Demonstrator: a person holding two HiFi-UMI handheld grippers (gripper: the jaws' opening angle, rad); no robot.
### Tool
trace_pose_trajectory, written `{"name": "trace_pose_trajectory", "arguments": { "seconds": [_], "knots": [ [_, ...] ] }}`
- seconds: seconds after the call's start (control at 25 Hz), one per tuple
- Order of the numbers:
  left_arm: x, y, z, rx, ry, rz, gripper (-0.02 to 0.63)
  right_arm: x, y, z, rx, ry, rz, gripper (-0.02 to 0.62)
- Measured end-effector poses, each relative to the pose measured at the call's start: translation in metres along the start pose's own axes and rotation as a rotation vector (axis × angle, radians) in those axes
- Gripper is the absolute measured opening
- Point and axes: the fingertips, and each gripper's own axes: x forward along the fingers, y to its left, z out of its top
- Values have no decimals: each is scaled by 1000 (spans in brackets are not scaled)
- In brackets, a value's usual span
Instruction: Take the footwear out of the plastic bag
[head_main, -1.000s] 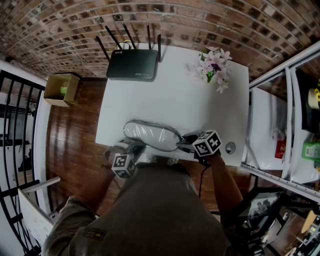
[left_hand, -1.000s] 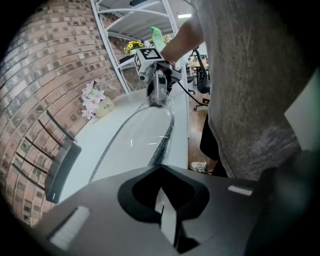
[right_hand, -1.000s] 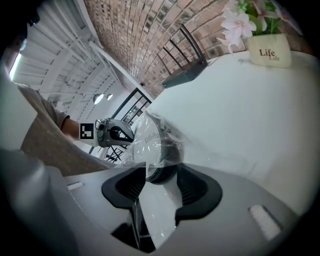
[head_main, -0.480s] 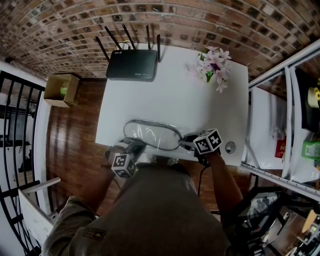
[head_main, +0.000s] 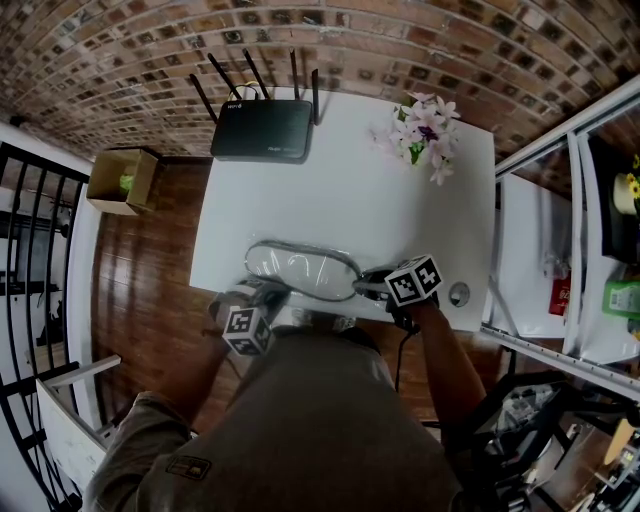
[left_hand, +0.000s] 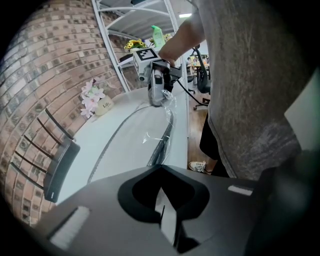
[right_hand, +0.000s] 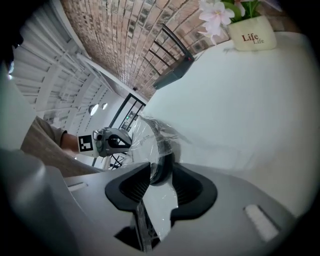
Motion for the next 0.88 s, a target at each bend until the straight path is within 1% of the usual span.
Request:
{"name": "trace_pose_trajectory", "arguments": {
  "seconds": [0.08, 0.12, 0.28, 0.48, 0.68, 0.88],
  "knots": [
    [-1, -2, 2, -9, 1, -15, 2, -2, 0, -1, 8, -4, 0, 131],
    [-1, -3, 1, -10, 1, -18, 2, -2, 1, -1, 9, -7, 2, 109],
    [-1, 1, 2, 1, -4, 0, 2, -4, 0, 0, 13, -25, 8, 86],
    [-4, 2, 5, -9, -14, 2, 2, -8, 2, 1, 41, -52, 31, 78],
    [-6, 3, 4, -20, -15, 0, 2, -21, -7, -8, 68, -60, 22, 78],
    [-5, 5, 2, -15, -19, 15, 2, -43, -14, -17, 91, -70, 16, 77]
  ]
}}
